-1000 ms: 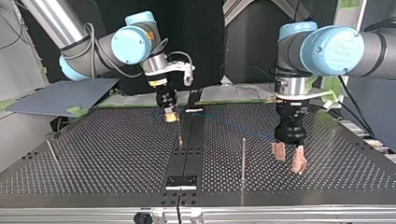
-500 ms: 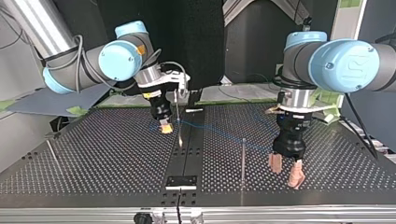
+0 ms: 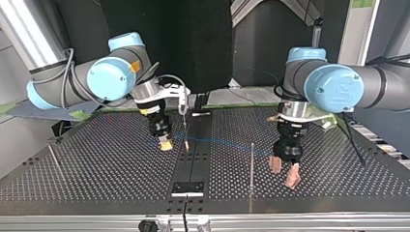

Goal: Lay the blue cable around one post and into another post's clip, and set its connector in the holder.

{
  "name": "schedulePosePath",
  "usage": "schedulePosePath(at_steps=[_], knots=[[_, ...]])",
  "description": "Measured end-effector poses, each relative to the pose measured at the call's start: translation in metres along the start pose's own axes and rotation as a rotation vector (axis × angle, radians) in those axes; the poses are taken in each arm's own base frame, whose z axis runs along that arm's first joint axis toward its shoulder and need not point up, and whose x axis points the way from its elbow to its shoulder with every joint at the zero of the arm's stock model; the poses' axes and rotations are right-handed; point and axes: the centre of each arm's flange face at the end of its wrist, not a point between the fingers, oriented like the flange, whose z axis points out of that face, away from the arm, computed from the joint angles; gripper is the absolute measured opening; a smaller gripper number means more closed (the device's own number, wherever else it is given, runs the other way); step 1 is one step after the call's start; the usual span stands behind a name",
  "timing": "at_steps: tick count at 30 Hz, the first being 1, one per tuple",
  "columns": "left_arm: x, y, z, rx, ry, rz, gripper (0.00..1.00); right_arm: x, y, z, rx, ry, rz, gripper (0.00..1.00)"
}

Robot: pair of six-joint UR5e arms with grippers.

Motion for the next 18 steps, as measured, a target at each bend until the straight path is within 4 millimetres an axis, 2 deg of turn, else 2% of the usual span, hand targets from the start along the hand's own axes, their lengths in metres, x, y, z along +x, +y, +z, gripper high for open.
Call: schedulePosePath(at_steps=[9,15,18], knots=[[0.012,0.010,0.014,0.007,0.014,-0.017,1.00,0.027,0.014,0.010,-0.011,0.055,0.000,0.00],[0.034,0.022,0.029,0.002,0.049,-0.007,1.00,0.039,0.017,0.018,-0.015,0.072,-0.007,0.00],[0.039,0.027,0.035,0.008,0.049,-0.012,1.00,0.043,0.019,0.020,-0.018,0.074,-0.014,0.00]])
